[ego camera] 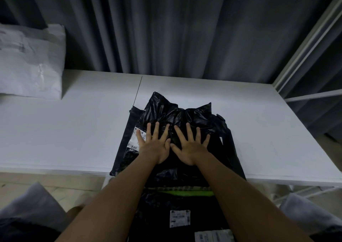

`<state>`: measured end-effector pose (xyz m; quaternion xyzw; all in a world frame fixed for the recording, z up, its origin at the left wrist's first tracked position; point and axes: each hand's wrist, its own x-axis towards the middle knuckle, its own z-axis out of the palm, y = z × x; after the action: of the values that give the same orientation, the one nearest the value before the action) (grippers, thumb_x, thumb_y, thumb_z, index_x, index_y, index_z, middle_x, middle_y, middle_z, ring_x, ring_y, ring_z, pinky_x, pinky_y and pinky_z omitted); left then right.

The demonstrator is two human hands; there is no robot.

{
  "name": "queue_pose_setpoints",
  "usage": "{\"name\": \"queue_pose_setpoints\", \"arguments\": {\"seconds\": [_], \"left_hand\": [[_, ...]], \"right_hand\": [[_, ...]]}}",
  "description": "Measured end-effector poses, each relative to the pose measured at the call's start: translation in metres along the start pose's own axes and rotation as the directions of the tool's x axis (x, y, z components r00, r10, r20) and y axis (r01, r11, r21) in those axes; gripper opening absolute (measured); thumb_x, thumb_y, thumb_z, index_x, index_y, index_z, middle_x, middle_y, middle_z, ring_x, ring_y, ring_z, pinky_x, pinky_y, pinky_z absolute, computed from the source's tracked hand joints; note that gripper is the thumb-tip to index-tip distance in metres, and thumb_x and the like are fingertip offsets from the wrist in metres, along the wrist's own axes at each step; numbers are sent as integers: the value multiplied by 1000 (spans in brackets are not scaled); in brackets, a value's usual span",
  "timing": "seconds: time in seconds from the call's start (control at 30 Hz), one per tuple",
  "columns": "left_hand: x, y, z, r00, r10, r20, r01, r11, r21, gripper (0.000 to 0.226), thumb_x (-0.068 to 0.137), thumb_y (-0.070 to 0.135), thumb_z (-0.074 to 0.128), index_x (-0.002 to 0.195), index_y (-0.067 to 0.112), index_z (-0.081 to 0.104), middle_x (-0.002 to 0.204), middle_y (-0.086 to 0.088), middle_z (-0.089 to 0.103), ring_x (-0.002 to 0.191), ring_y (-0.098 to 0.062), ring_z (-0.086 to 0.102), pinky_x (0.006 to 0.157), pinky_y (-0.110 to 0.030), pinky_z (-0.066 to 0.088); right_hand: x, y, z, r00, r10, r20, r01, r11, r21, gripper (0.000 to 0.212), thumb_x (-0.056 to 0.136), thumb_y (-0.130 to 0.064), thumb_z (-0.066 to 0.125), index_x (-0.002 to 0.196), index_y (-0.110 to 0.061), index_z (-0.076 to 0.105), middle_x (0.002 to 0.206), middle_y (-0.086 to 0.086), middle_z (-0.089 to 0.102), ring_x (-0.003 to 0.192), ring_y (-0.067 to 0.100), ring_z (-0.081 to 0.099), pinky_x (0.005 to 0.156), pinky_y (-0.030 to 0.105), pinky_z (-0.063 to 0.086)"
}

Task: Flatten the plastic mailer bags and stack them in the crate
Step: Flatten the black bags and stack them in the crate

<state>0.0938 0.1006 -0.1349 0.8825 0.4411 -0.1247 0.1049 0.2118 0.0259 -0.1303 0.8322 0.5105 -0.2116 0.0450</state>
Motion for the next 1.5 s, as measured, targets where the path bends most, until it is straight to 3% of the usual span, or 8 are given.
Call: {"name": "queue_pose_setpoints", "arguments": {"seconds": [0.43,0.53,0.63,0.8,0.93,1.03,1.33,1.5], "left_hand": [[-1,-4,-31,983,3,182,11,997,-77,54,101,48,10,148,41,-15,160,-2,-13,146,-27,-17,113,-58,-8],[-3,-7,-54,999,-23,28,29,967,-253,48,101,42,20,148,35,23,156,-10,20,144,-30,12,112,-54,8],[0,-13,-74,972,-96,-215,30,956,-292,37,98,32,37,131,23,48,139,-13,37,131,-33,30,106,-50,23],[27,-14,-91,914,-185,-360,36,923,-382,45,95,25,46,136,10,35,143,-18,29,131,-37,28,105,-52,30],[54,-15,-89,918,-283,-278,125,871,-475,62,96,32,50,145,7,21,144,-22,32,132,-42,32,104,-55,32],[69,-16,-84,910,-323,-259,137,826,-547,49,96,28,50,136,5,31,131,-21,47,122,-42,43,99,-54,37],[75,-23,-77,841,-324,-433,-44,757,-652,45,95,7,39,138,14,32,128,-17,53,113,-38,52,92,-51,44],[63,-25,-91,808,-328,-490,-106,737,-668,44,93,5,35,135,17,29,112,-18,58,86,-34,55,68,-40,40]], "right_hand": [[-5,-3,-22,989,6,148,-6,1000,3,72,90,-73,21,144,-49,-21,155,-2,-32,142,37,-25,109,65,-13],[-8,5,-40,991,-43,124,37,998,54,72,86,-78,20,147,-51,-8,161,0,-13,146,35,-10,113,61,-9],[-12,13,-63,982,-127,-141,141,986,92,64,89,-74,22,146,-46,24,157,4,19,142,33,17,115,52,13],[8,34,-85,871,49,-488,81,967,242,48,97,-39,44,141,-23,40,142,8,36,130,31,29,101,44,36],[30,47,-85,899,318,-300,-161,879,448,66,97,-44,40,151,-20,11,152,16,24,137,37,23,108,49,25],[47,55,-79,898,408,-167,-273,813,515,68,99,-47,33,153,-20,1,148,16,35,137,38,25,107,49,22],[58,57,-70,792,386,-473,-131,864,486,54,94,-24,55,142,-18,32,132,11,47,123,32,40,99,45,32],[43,57,-79,743,331,-581,73,824,562,45,98,-17,49,140,-19,37,125,14,45,101,33,55,77,38,45]]}}
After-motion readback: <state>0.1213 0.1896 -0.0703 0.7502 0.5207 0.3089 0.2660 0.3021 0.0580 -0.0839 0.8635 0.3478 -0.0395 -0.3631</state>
